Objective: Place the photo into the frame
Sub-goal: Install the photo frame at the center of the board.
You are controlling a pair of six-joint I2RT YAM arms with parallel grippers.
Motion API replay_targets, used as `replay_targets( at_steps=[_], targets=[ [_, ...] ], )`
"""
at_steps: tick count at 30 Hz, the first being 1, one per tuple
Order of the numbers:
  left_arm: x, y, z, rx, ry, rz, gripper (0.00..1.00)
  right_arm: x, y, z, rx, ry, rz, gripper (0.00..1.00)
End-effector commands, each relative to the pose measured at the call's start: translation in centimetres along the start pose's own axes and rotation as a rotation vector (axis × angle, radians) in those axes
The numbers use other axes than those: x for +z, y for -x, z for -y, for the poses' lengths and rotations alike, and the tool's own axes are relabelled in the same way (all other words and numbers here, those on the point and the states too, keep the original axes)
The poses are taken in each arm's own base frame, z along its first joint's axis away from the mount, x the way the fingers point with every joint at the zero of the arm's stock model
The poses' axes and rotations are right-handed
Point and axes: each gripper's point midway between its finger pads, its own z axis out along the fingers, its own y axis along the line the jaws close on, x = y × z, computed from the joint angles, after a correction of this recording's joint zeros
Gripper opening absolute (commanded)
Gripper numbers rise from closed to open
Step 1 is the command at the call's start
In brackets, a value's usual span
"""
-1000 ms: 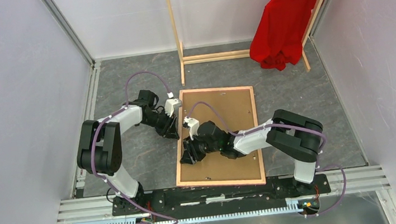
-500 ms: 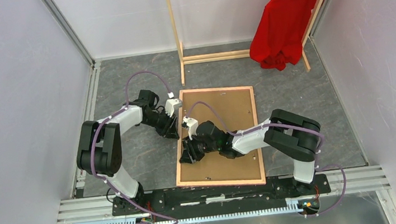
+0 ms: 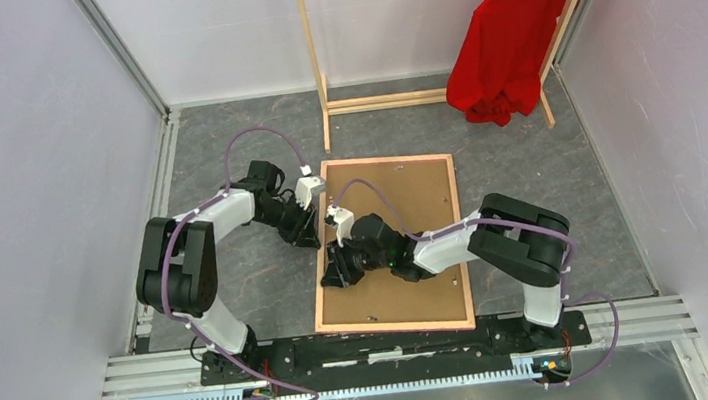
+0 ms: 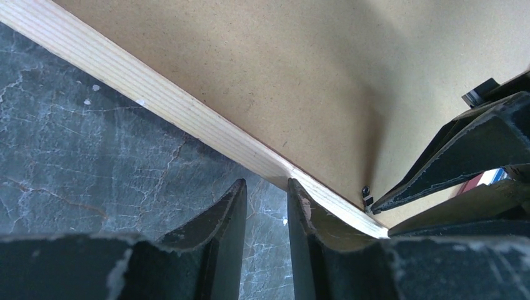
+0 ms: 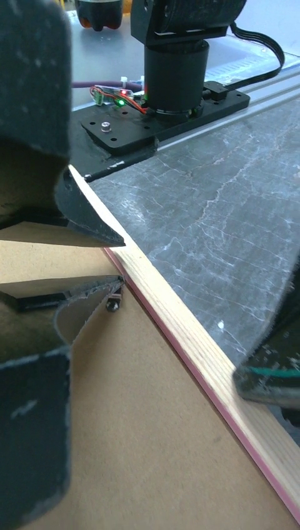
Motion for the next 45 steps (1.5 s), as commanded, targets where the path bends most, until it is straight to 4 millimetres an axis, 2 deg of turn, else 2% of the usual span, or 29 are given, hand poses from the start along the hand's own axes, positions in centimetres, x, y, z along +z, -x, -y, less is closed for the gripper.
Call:
replay_targets(
  at_steps=[1,4,7,8,10,14,17,24,30,45],
  targets=[
    [-0.4,0.1,-0.8,0.039,0.058,-0.002,0.36,0.2,3.8,-1.6,-0.040,0.070,0.111,0.25],
    [-0.4,-0.1,-1.0,0.043,0.070,-0.010,0.36,-0.6,5.1,-3.0,-0.080,0.116,0.144,0.22],
    [-0.5,-0.2,-1.0,0.047,0.077,-0.013,0.35,-1.9,5.4,-3.4,-0.125,0.119,0.161,0.22],
    [-0.6,-0.2,-1.0,0.049,0.078,-0.012,0.35,-2.4,5.2,-3.1,-0.147,0.098,0.158,0.24],
    [-0.6,-0.2,-1.0,0.051,0.082,-0.011,0.35,-3.4,4.8,-1.9,-0.200,0.036,0.157,0.33],
    [-0.7,0.0,-1.1,0.053,0.084,-0.008,0.35,-5.2,3.2,1.5,-0.335,-0.151,0.147,0.53],
    [-0.6,0.1,-1.1,0.050,0.082,-0.008,0.34,-5.8,2.3,3.4,-0.419,-0.257,0.135,0.57],
    [-0.7,0.1,-1.0,0.044,0.081,-0.005,0.34,-5.0,2.0,3.5,-0.603,-0.401,0.139,0.54],
    [-0.9,0.6,-0.7,0.044,0.075,0.012,0.34,-4.1,1.7,2.0,-0.692,-0.417,0.155,0.53],
    [-1.0,1.3,-0.2,0.039,0.042,0.025,0.34,-1.5,2.0,0.4,-0.725,-0.386,0.164,0.50]
  ],
)
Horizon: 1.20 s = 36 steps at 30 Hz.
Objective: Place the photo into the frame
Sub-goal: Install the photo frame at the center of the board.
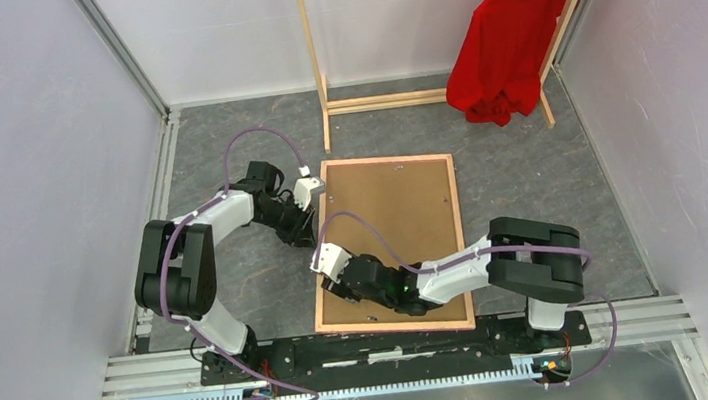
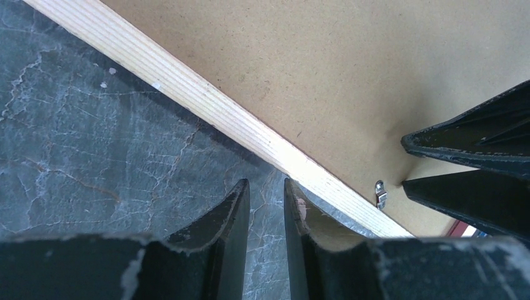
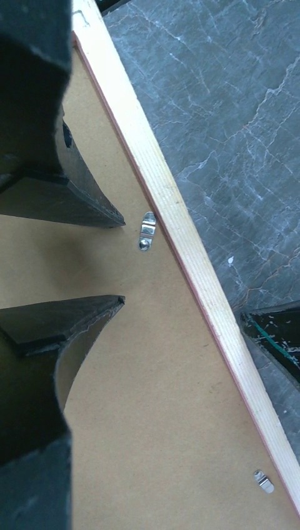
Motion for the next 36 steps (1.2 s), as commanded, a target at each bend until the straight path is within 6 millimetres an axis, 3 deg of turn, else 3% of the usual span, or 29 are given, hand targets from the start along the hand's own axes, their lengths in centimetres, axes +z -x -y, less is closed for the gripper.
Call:
replay_targets(
  at_steps=[1,13,24,36],
  targets=[
    [-0.6,1.7,0.3,0.026,-0.006,0.043,0.34,0.9,2.6,-0.4,0.003,-0.006,0.068,0.50],
    [-0.2,1.6,0.0,0.036,0.000,0.030,0.34,1.8,1.9,-0.9,-0.001,0.005,0.044,0.48],
    [0.2,1.2,-0.2,0.053,0.011,0.002,0.33,1.9,0.8,-0.2,-0.013,-0.040,0.025,0.42],
    [0.9,0.8,0.1,0.069,0.005,-0.021,0.33,2.4,1.1,0.1,-0.015,-0.064,0.038,0.40]
  ],
)
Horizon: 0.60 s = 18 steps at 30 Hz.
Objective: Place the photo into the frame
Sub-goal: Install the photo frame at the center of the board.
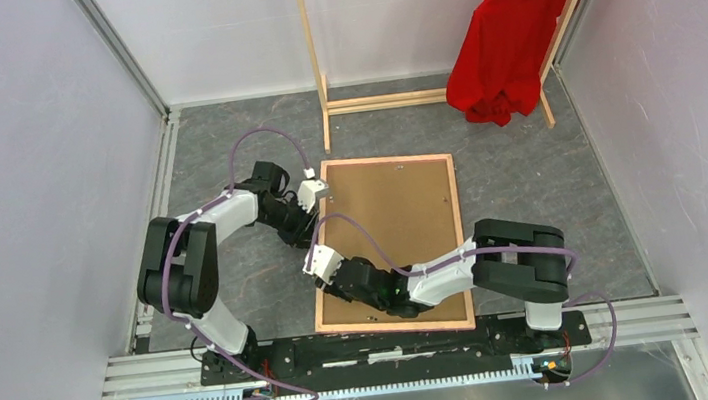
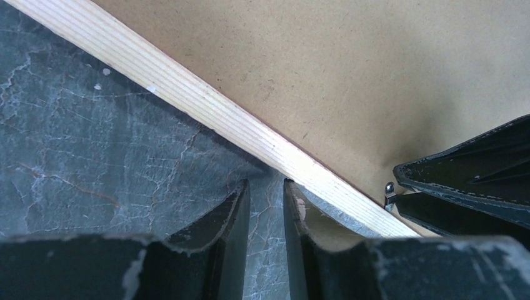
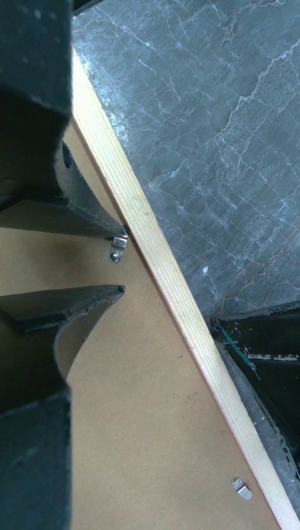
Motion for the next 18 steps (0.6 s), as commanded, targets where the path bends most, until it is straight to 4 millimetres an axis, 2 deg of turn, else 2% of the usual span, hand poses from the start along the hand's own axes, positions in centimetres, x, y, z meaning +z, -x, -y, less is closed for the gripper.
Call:
replay_targets(
  at_steps=[1,10,18],
  targets=[
    [0.3,1.1,0.2,0.049,-0.018,0.020,0.33,0.7,0.3,0.6,-0.016,-0.045,0.007,0.39],
    [0.5,0.8,0.5,0.066,-0.023,0.013,0.33,1.0,0.3,1.1,-0.003,-0.076,0.014,0.28],
    [0.6,0.8,0.7,0.069,-0.032,0.014,0.32,0.9,1.2,1.0,0.017,-0.072,0.036,0.27]
  ],
)
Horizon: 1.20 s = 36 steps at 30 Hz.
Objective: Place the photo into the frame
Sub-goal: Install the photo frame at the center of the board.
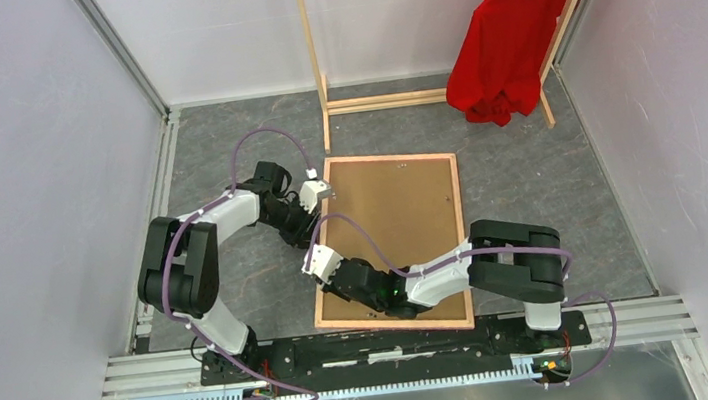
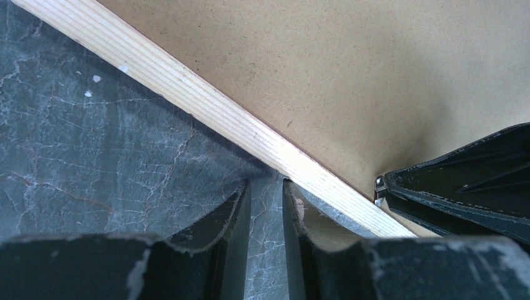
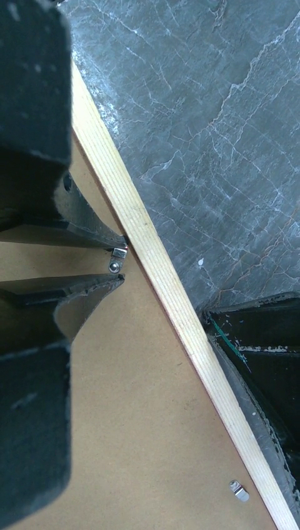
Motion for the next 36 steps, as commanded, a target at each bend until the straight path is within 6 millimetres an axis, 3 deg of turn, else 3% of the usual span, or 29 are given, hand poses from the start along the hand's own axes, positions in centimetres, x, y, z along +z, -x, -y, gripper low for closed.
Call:
replay_targets(
  at_steps=[1,4,7,11,14,21,36],
  targets=[
    [0.3,0.8,0.3,0.056,-0.025,0.024,0.32,0.5,1.4,0.7,0.020,-0.035,0.032,0.27],
    [-0.2,1.1,0.3,0.060,-0.019,0.022,0.32,-0.2,2.9,0.9,0.042,-0.030,0.060,0.34],
    [-1.5,2.3,-0.2,0.074,0.005,0.036,0.32,-1.5,5.3,2.5,0.105,-0.033,0.115,0.40],
    [-3.4,4.9,-2.0,0.064,0.054,0.099,0.34,-2.8,7.2,7.1,0.239,-0.056,0.169,0.42],
    [-3.5,6.5,-3.5,0.041,0.080,0.126,0.45,-2.8,6.6,10.8,0.317,-0.103,0.161,0.43],
    [-1.4,7.5,-4.9,-0.029,0.028,0.128,0.46,0.2,3.8,16.4,0.385,-0.167,0.073,0.41],
    [-0.1,7.2,-4.5,-0.049,-0.040,0.130,0.35,6.6,3.5,19.2,0.315,-0.197,0.008,0.37]
  ],
)
